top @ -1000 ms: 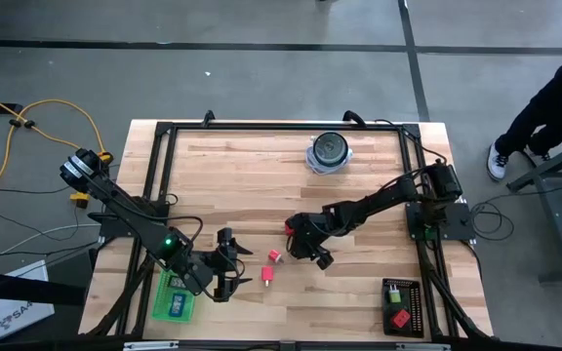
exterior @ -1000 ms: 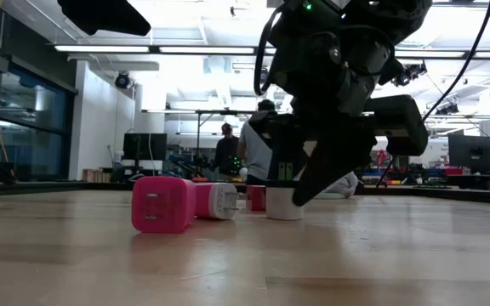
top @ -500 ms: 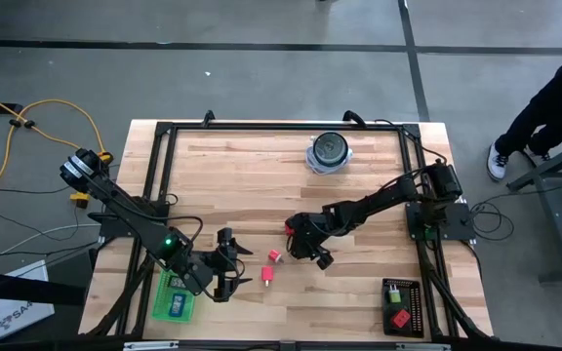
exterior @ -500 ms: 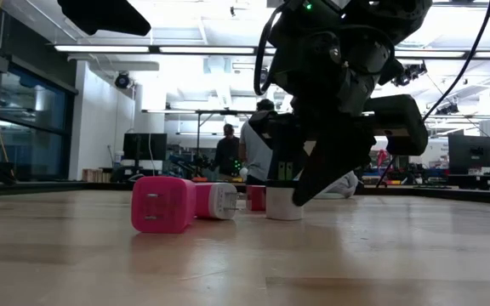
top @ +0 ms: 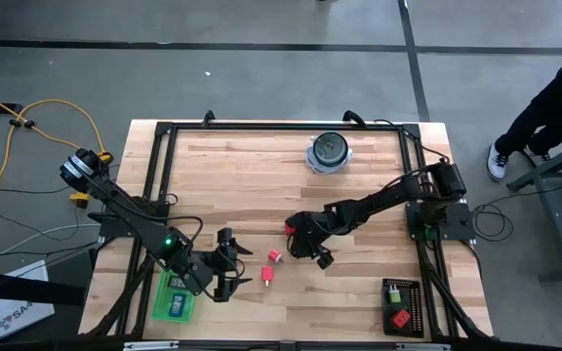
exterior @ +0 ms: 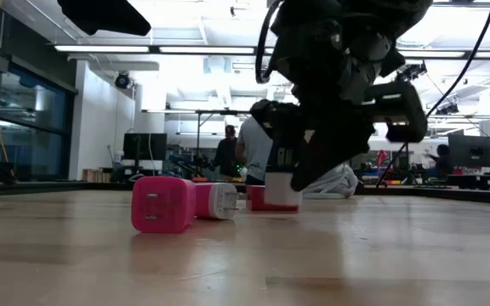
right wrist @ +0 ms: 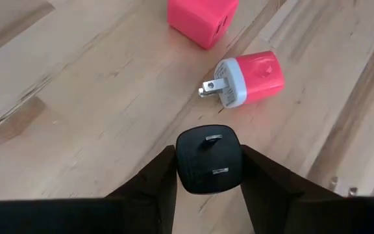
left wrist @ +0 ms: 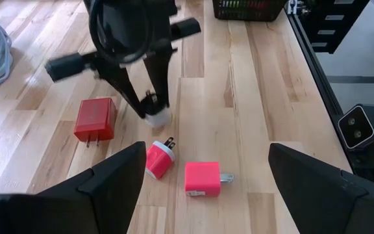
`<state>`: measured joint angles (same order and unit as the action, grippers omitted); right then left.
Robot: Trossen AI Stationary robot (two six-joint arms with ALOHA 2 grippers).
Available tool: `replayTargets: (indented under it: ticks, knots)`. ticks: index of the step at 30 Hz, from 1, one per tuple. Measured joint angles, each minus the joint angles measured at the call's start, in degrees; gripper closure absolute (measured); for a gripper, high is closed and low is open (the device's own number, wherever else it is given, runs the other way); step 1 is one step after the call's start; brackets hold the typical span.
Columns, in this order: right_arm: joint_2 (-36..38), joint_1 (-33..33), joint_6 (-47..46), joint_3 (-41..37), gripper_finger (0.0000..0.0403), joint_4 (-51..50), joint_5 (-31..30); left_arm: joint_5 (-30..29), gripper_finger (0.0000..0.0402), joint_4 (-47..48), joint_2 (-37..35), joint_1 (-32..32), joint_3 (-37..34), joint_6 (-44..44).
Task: Pick & Place Office items
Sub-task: Put the white charger adapter into the black bin
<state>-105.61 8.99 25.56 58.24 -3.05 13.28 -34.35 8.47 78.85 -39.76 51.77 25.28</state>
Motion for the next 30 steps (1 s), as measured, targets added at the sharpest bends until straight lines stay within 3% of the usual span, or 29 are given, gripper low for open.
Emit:
replayTargets:
  ticks: [11, 20, 30]
  knots:
    - [11.34, 2.84, -5.04, -0.04, 0.0271, -11.25, -8.95, -0.01, 0.0085, -1.68, -0.02, 0.00, 0.00, 0.02]
    - [19.95, 10.80, -18.01, -0.09, 0.0271, -20.50, -19.15, -0.02, 0.0085, -3.57, -0.02, 0.00, -0.02, 0.00]
    - [23.38, 20.45, -28.39, -0.05, 0.0271, -27.64, -21.84, 0.00, 0.0085, -5.22, -0.02, 0.00, -0.02, 0.02]
